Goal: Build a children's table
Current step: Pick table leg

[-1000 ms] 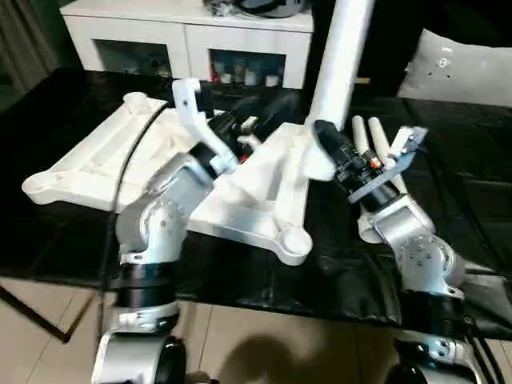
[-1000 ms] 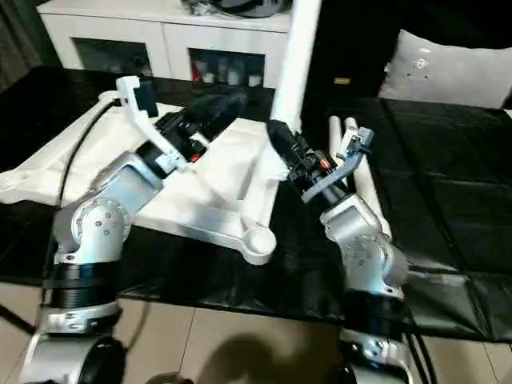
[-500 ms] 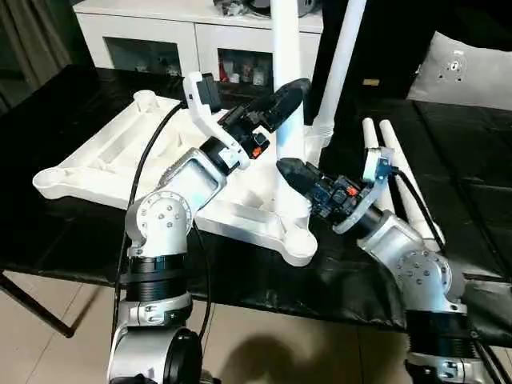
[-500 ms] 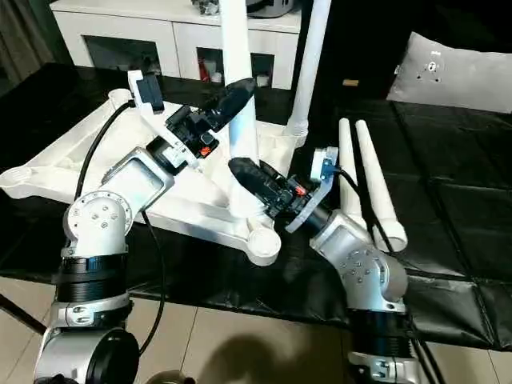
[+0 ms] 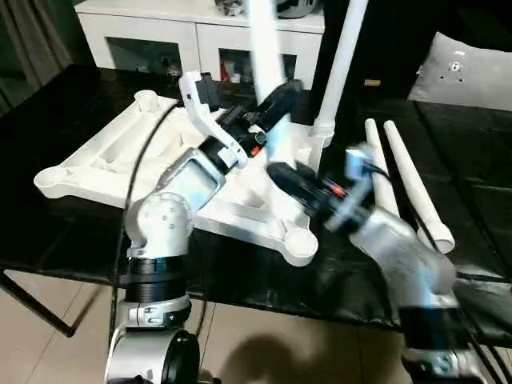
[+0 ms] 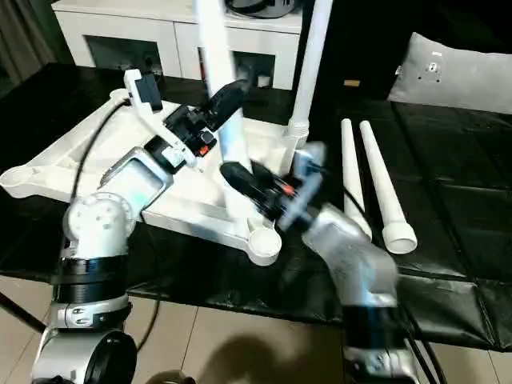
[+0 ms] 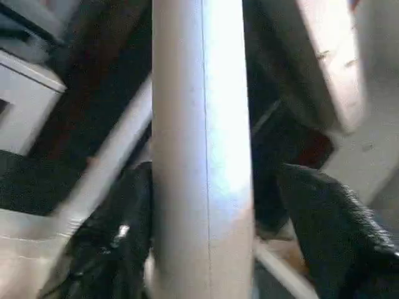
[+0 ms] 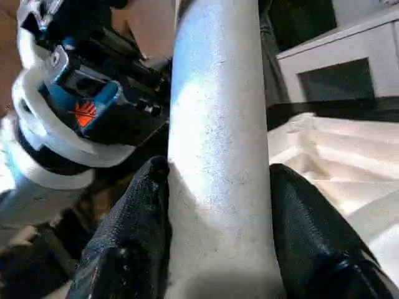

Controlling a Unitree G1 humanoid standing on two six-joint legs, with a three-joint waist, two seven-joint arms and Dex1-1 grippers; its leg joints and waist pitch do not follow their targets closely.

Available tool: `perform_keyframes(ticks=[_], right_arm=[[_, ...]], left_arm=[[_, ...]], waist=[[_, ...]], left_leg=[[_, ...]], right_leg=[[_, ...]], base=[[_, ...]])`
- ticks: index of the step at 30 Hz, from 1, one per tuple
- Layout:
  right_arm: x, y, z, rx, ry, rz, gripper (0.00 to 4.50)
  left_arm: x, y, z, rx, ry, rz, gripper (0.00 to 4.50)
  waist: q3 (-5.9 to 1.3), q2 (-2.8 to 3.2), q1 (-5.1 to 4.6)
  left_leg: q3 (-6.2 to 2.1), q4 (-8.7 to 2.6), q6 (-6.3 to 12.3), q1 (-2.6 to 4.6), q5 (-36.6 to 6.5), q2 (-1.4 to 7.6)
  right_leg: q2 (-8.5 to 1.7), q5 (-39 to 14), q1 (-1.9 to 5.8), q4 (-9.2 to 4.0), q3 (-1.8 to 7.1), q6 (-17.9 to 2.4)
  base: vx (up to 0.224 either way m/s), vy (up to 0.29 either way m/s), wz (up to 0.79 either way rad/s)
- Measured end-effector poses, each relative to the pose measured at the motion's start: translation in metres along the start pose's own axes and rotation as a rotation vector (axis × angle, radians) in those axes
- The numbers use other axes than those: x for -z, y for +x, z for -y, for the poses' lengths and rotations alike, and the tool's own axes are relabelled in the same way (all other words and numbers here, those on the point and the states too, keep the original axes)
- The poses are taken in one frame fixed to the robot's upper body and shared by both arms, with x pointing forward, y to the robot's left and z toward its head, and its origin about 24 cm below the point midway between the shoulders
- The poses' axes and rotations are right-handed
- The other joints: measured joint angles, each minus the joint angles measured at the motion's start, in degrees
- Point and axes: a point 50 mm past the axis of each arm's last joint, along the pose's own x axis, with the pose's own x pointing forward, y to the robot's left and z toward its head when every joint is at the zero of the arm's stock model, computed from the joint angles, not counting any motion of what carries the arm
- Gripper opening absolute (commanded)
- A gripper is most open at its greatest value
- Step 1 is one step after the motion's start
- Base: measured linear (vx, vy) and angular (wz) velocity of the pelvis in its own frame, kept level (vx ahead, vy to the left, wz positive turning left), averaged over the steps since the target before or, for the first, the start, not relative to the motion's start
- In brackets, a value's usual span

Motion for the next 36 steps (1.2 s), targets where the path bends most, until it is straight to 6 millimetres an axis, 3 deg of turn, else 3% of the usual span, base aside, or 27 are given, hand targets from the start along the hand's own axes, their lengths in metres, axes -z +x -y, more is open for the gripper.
perform_keyframes(ticks=[16,28,29,36], right_arm=[[0.006,0.005,-0.001,0.016,-0.058,-0.029,1.93],[0.011,0.007,0.000,0.019,-0.055,-0.057,1.93],[0.011,0.007,0.000,0.018,-0.049,-0.057,2.49],[0.003,-0.002,0.004,-0.004,0.061,-0.003,3.03]], left_arm=[[0.003,0.003,0.003,-0.018,0.103,-0.008,1.90],[0.004,0.000,-0.001,-0.029,0.139,-0.026,1.84],[0.004,-0.001,-0.003,-0.034,0.136,-0.024,1.84],[-0.001,-0.008,-0.013,-0.054,0.080,-0.030,1.82]], waist=[[0.01,-0.02,-0.07],[0.02,-0.04,-0.28],[0.02,-0.04,-0.28],[0.02,-0.04,-0.25]], left_leg=[[0.00,0.00,0.02,-0.02,0.0,-0.02],[0.00,0.00,0.02,-0.03,0.0,-0.02],[0.00,0.00,0.02,-0.03,0.0,-0.02],[0.00,0.00,0.02,-0.03,0.0,-0.02]], right_leg=[[-0.02,0.2,-0.01,-0.01,0.00,-0.2],[-0.02,0.2,-0.01,-0.01,0.00,-0.3],[-0.02,0.2,-0.01,-0.01,0.00,-0.3],[-0.02,0.2,-0.01,0.00,0.00,-0.3]], base=[[0.000,0.000,0.00],[0.000,0.000,0.00],[0.000,0.000,0.00],[0.000,0.000,0.00]])
